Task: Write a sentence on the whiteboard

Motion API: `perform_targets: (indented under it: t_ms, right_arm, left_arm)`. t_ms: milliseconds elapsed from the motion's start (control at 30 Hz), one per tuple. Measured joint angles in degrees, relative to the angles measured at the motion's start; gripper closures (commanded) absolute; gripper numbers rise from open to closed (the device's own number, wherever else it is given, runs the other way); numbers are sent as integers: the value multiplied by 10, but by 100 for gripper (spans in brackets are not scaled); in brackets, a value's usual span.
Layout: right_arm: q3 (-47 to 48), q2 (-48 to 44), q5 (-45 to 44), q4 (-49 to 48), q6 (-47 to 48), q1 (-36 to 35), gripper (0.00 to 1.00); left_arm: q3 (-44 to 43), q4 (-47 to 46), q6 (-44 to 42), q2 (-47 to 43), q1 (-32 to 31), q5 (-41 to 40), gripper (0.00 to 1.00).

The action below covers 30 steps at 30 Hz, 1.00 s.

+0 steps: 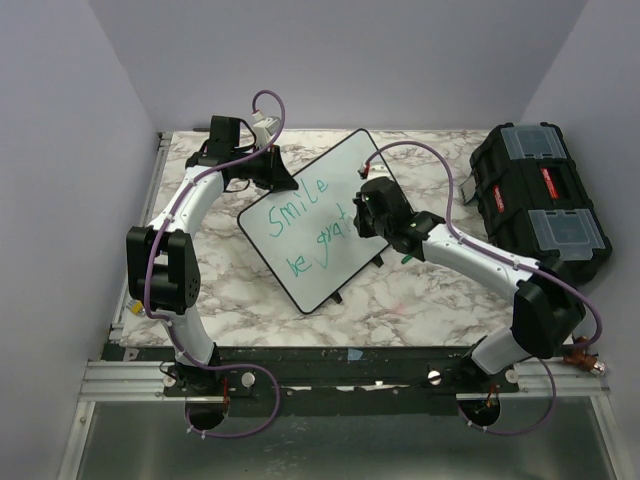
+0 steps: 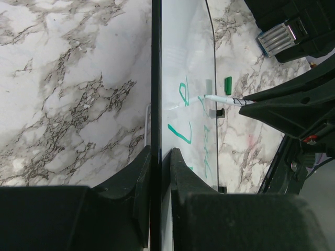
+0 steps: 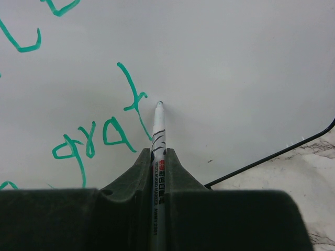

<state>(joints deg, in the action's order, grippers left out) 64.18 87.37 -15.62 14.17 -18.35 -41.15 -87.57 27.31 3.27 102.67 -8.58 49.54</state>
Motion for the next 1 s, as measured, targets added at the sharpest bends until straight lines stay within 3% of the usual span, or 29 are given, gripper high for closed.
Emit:
perform_targets:
  t_ms: [1000]
  right_arm:
    - [-3, 11, -33, -12, -1, 7, 99]
  left_arm:
    - [0, 3, 0, 0, 2, 0, 100]
